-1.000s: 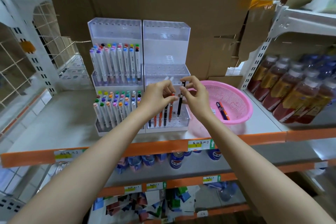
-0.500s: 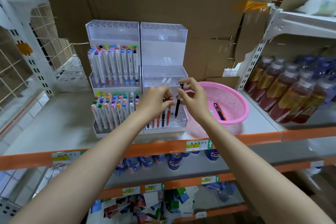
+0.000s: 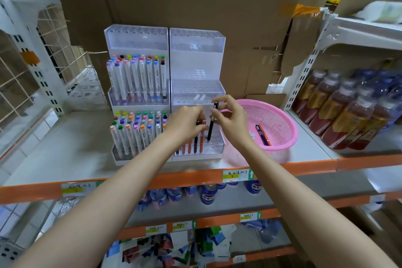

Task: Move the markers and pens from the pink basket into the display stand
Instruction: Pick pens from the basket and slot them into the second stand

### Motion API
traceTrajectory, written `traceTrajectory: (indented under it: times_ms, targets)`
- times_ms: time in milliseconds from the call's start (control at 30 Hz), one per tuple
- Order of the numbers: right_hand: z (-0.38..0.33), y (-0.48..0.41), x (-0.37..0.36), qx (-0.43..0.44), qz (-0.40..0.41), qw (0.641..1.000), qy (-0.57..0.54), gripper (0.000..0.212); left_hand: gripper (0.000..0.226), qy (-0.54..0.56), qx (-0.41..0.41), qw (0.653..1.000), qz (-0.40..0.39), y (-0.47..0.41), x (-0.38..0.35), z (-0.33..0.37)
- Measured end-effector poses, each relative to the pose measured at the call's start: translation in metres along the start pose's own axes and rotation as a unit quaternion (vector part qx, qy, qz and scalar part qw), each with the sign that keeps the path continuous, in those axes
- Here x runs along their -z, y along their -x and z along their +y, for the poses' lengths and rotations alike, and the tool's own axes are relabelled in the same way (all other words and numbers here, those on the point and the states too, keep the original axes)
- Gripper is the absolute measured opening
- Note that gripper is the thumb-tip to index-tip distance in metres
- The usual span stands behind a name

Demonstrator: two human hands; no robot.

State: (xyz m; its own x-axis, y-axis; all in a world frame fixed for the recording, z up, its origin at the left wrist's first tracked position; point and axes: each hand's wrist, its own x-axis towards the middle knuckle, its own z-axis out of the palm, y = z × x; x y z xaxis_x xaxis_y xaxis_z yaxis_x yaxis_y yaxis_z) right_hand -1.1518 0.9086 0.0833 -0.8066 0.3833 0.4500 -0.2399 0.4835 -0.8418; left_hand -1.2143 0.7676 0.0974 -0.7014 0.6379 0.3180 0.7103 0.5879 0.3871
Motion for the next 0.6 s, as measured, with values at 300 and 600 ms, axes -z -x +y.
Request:
traceTrajectory:
  times_ms: [300, 600]
  targets:
    - [0.002, 0.003, 0.004, 0.01, -0.009, 0.999, 0.035, 0.015, 0.025, -0.018, 0.003, 1.0, 0.007, 0.006, -0.002, -0.007]
    - [0.012, 0.009, 0.005, 0.019, -0.036, 0.994, 0.101, 0.01, 0.026, 0.051, 0.034, 0.998, 0.015, 0.01, -0.003, -0.007]
